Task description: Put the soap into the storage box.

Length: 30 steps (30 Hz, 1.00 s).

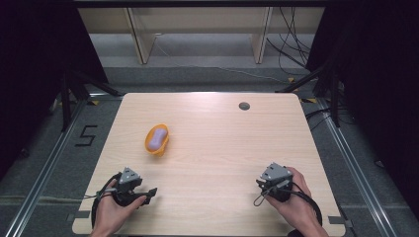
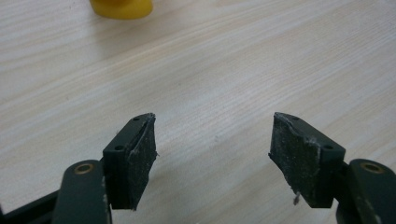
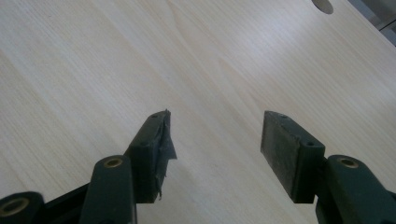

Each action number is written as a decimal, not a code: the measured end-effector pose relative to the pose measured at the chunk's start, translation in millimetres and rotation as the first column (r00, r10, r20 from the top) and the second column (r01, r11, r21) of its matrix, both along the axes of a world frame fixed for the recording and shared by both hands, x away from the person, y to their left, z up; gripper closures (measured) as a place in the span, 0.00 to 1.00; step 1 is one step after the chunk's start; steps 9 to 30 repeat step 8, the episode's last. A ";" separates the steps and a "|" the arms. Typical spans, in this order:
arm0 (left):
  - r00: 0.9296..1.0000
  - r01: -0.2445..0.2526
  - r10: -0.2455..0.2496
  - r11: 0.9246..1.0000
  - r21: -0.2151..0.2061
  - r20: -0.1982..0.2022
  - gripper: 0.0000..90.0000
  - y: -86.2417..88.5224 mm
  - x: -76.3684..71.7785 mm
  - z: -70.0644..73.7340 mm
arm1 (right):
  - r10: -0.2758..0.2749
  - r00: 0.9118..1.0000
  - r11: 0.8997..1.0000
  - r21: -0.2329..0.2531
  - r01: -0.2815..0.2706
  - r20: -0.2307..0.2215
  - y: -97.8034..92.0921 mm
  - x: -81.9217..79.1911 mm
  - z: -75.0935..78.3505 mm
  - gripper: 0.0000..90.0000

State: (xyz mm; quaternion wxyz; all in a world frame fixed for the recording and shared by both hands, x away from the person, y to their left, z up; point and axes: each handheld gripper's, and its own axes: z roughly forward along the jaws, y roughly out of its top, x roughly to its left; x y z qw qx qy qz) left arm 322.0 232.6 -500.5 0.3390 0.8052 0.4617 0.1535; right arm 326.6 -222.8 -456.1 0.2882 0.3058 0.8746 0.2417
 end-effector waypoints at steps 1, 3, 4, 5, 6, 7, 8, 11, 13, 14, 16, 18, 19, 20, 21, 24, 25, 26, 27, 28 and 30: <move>1.000 0.000 0.000 1.000 0.000 0.000 0.34 0.0 0.0 0.0 | 0.000 1.000 1.000 0.000 0.000 0.000 0.1 0.0 0.0 0.48; 1.000 -0.027 0.027 0.999 -0.029 0.012 0.34 -1.7 1.0 -2.0 | 0.001 1.000 1.000 0.000 -0.001 0.001 0.1 0.0 0.0 0.48; 1.000 -0.023 0.023 0.999 -0.036 0.006 0.34 -1.4 1.2 -2.0 | 0.002 1.000 1.000 0.000 -0.002 0.001 0.1 0.2 -0.1 0.48; 1.000 -0.018 0.018 0.999 -0.040 0.001 0.35 -1.0 1.7 -2.1 | 0.002 1.000 1.000 0.000 -0.002 0.001 0.0 0.3 -0.1 0.48; 1.000 -0.006 0.006 1.000 -0.030 -0.012 0.35 0.6 2.1 -1.2 | 0.000 1.000 1.000 0.002 0.000 0.006 0.2 0.4 -0.6 0.48; 1.000 0.004 -0.004 1.000 -0.023 -0.011 0.36 1.9 2.3 -1.1 | 0.000 1.000 1.000 0.003 0.000 0.005 0.2 0.4 -0.7 0.48; 1.000 -0.020 0.019 0.998 -0.058 -0.008 0.36 -0.2 2.0 -1.8 | 0.000 1.000 1.000 0.003 0.000 0.005 0.3 0.6 -0.8 0.48; 1.000 -0.020 0.019 0.998 -0.058 -0.008 0.36 -0.2 2.0 -1.8 | 0.000 1.000 1.000 0.003 0.000 0.005 0.3 0.6 -0.8 0.48; 1.000 -0.020 0.019 0.998 -0.058 -0.008 0.36 -0.2 2.0 -1.8 | 0.000 1.000 1.000 0.003 0.000 0.005 0.3 0.6 -0.8 0.48; 1.000 -0.020 0.019 0.998 -0.058 -0.008 0.36 -0.2 2.0 -1.8 | 0.000 1.000 1.000 0.003 0.000 0.005 0.3 0.6 -0.8 0.48; 1.000 -0.020 0.019 0.998 -0.058 -0.008 0.36 -0.2 2.0 -1.8 | 0.000 1.000 1.000 0.003 0.000 0.005 0.3 0.6 -0.8 0.48; 1.000 -0.020 0.019 0.998 -0.058 -0.008 0.36 -0.2 2.0 -1.8 | 0.000 1.000 1.000 0.003 0.000 0.005 0.3 0.6 -0.8 0.48; 1.000 -0.020 0.019 0.998 -0.058 -0.008 0.36 -0.2 2.0 -1.8 | 0.000 1.000 1.000 0.003 0.000 0.005 0.3 0.6 -0.8 0.48; 1.000 -0.020 0.019 0.998 -0.058 -0.008 0.36 -0.2 2.0 -1.8 | 0.000 1.000 1.000 0.003 0.000 0.005 0.3 0.6 -0.8 0.48; 1.000 -0.020 0.019 0.998 -0.058 -0.008 0.36 -0.2 2.0 -1.8 | 0.000 1.000 1.000 0.003 0.000 0.005 0.3 0.6 -0.8 0.48; 1.000 -0.020 0.019 0.998 -0.058 -0.008 0.36 -0.2 2.0 -1.8 | 0.000 1.000 1.000 0.003 0.000 0.005 0.3 0.6 -0.8 0.48; 1.000 -0.020 0.019 0.998 -0.058 -0.008 0.36 -0.2 2.0 -1.8 | 0.000 1.000 1.000 0.003 0.000 0.005 0.3 0.6 -0.8 0.48; 1.000 -0.020 0.019 0.998 -0.058 -0.008 0.36 -0.2 2.0 -1.8 | 0.000 1.000 1.000 0.003 0.000 0.005 0.3 0.6 -0.8 0.48; 1.000 -0.020 0.019 0.998 -0.058 -0.008 0.36 -0.2 2.0 -1.8 | 0.000 1.000 1.000 0.003 0.000 0.005 0.3 0.6 -0.8 0.48; 1.000 -0.020 0.019 0.998 -0.058 -0.008 0.36 -0.2 2.0 -1.8 | 0.000 1.000 1.000 0.003 0.000 0.005 0.3 0.6 -0.8 0.48; 1.000 -0.020 0.019 0.998 -0.058 -0.008 0.36 -0.2 2.0 -1.8 | 0.000 1.000 1.000 0.003 0.000 0.005 0.3 0.6 -0.8 0.48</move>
